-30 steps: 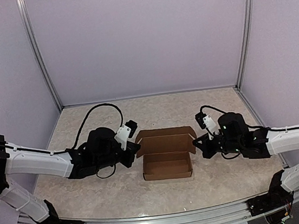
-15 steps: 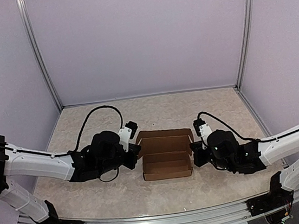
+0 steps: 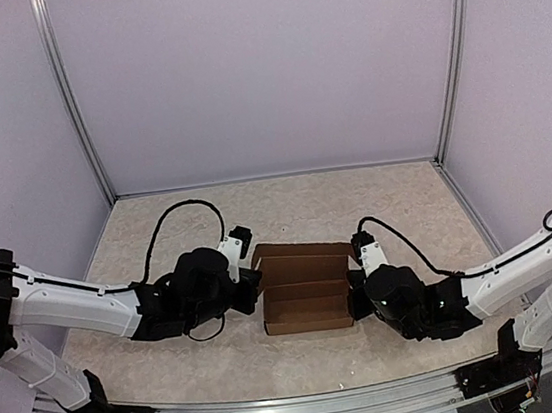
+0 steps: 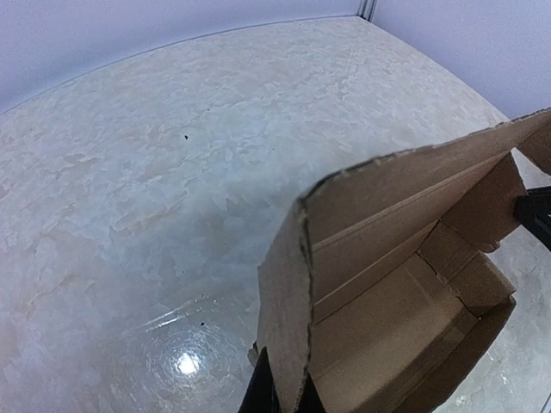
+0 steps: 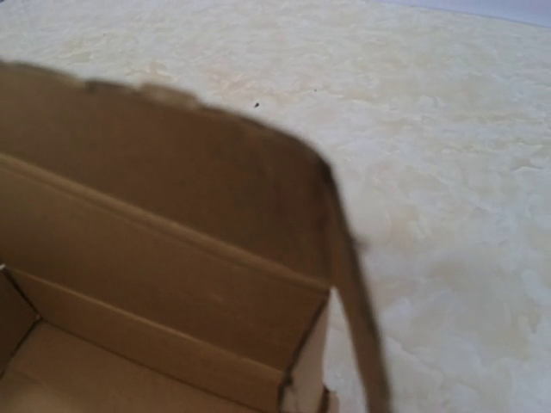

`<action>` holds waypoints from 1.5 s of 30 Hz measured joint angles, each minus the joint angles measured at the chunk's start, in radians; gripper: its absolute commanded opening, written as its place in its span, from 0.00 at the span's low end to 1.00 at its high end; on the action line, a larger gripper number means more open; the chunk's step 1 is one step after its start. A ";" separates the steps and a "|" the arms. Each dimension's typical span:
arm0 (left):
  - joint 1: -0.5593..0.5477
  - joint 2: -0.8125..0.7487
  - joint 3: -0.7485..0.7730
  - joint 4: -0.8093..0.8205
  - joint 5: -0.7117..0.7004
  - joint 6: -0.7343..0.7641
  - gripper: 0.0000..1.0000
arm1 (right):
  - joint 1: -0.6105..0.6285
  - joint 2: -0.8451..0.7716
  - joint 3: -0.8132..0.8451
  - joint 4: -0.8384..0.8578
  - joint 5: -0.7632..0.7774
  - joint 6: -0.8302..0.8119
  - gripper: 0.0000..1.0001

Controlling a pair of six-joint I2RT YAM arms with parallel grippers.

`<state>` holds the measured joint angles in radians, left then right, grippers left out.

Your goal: Fold the paper box

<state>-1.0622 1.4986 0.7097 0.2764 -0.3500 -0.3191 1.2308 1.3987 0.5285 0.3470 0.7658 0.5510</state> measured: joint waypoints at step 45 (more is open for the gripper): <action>-0.097 0.086 0.051 0.021 -0.122 -0.148 0.00 | 0.145 0.128 0.048 -0.064 0.254 0.078 0.00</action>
<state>-1.1595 1.5845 0.7605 0.2974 -0.4717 -0.4675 1.3754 1.5265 0.5770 0.2825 1.0203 0.6289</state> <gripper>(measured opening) 0.008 0.005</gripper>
